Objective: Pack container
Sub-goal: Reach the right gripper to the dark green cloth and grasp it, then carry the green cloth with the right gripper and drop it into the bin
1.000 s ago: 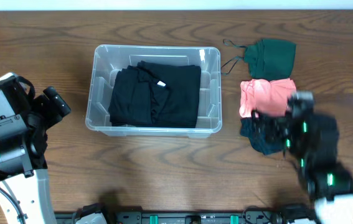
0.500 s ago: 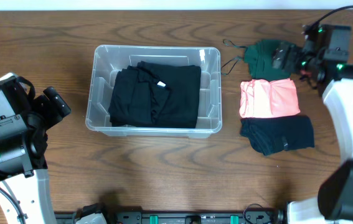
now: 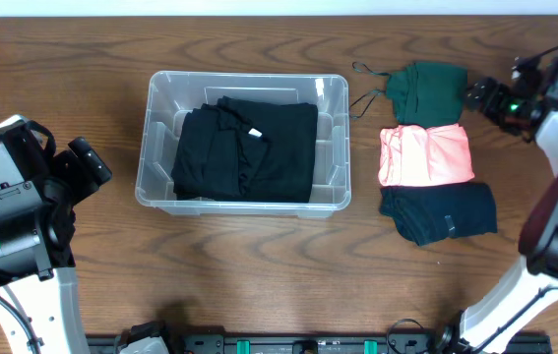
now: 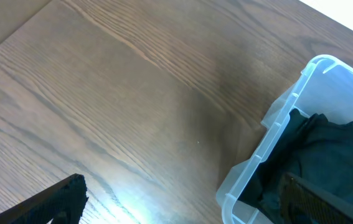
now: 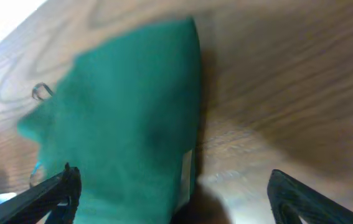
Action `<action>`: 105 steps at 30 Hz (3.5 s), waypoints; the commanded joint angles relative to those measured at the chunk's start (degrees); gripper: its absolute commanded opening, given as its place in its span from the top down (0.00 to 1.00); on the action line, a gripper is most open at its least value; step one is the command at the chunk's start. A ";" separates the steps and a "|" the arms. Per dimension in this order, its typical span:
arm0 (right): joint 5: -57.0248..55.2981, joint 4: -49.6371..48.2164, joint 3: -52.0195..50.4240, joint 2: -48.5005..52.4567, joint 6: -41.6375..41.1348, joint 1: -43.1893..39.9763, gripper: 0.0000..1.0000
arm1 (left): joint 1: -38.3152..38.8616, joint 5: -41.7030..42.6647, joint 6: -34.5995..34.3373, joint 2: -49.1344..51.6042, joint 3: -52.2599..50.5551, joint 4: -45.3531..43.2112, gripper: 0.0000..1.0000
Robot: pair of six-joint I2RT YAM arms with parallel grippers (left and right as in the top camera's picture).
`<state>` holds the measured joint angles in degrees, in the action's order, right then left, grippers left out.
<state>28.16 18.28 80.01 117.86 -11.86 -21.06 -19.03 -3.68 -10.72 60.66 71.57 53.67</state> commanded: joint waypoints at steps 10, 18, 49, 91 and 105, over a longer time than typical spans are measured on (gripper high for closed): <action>2.78 -4.39 0.87 6.03 -4.39 5.99 0.25 | -0.31 -0.87 -0.52 -0.04 -0.09 0.09 0.02; -2.21 -3.34 0.87 6.01 -4.44 7.26 0.93 | -0.31 -0.87 -0.55 -0.04 -0.09 0.09 0.02; 37.75 -13.29 0.79 -25.57 -23.52 23.10 0.99 | -0.31 -0.87 -0.55 -0.04 -0.09 0.09 0.02; -15.82 11.26 0.57 -16.83 -4.33 48.52 0.43 | -0.31 -0.87 -0.55 -0.04 -0.09 0.09 0.02; -25.81 27.74 0.55 -34.14 -3.96 29.38 0.30 | -0.31 -0.87 -0.55 -0.04 -0.09 0.09 0.02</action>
<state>4.25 43.75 80.62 83.24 -16.80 12.91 -19.03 -3.86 -10.72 60.66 71.57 53.65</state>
